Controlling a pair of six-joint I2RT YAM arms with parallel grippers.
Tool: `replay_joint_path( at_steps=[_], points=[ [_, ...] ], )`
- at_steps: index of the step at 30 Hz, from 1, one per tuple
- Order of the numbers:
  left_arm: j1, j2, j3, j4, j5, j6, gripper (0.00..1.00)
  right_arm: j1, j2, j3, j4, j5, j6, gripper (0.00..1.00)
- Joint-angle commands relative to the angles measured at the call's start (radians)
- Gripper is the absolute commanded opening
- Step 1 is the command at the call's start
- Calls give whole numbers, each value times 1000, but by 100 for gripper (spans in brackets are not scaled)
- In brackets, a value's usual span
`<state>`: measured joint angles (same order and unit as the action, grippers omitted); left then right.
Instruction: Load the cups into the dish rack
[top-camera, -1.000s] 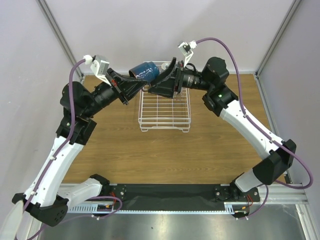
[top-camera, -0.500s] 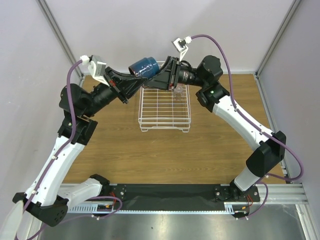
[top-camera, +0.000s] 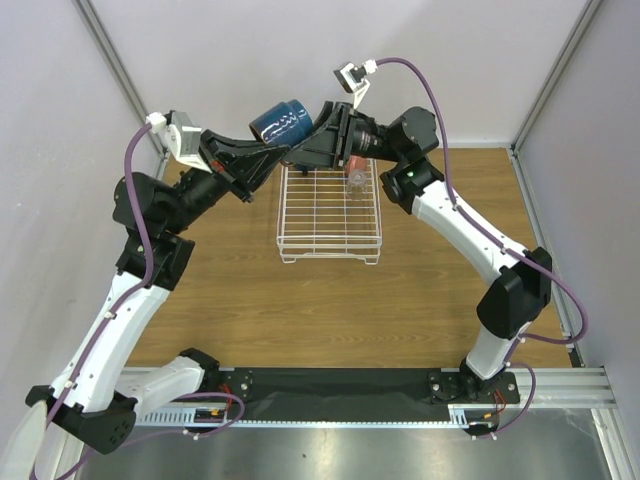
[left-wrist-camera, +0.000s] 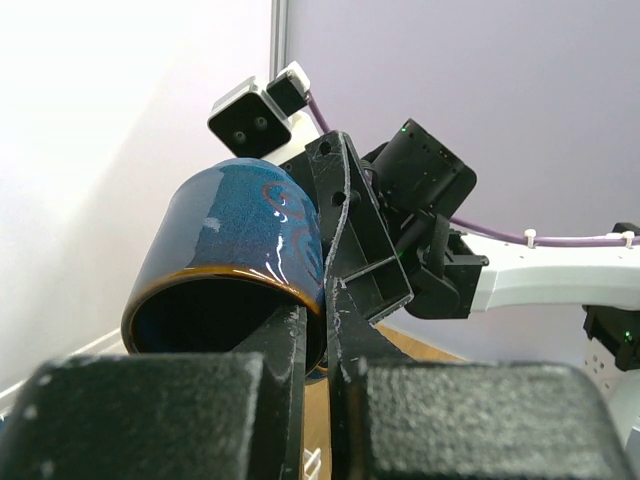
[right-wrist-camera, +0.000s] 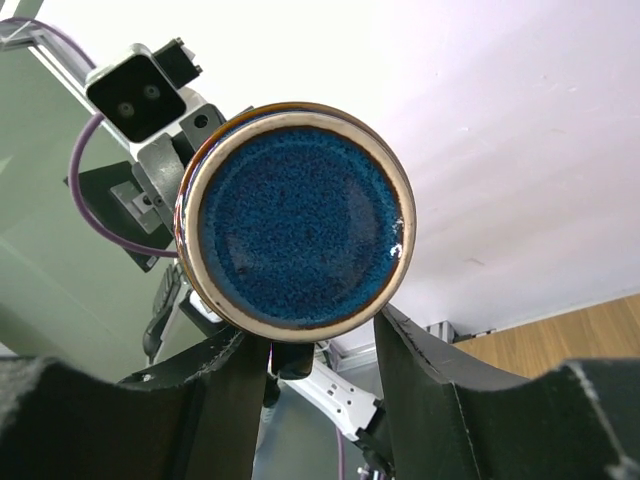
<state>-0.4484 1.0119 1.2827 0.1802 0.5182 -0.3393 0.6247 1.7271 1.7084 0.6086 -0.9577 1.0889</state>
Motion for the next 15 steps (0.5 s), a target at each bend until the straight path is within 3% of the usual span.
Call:
replay_joint_path(
  at_steps=[1, 10, 15],
  points=[
    [-13, -3, 6, 76, 74, -1, 0, 6, 15, 89, 74, 34, 31, 51],
    [-15, -3, 1, 62, 63, 6, 0, 6, 77, 160, 154, 31, 117, 35],
    [-15, 10, 6, 59, 54, 2, 0, 17, 77, 172, 120, 27, 86, 35]
  ],
)
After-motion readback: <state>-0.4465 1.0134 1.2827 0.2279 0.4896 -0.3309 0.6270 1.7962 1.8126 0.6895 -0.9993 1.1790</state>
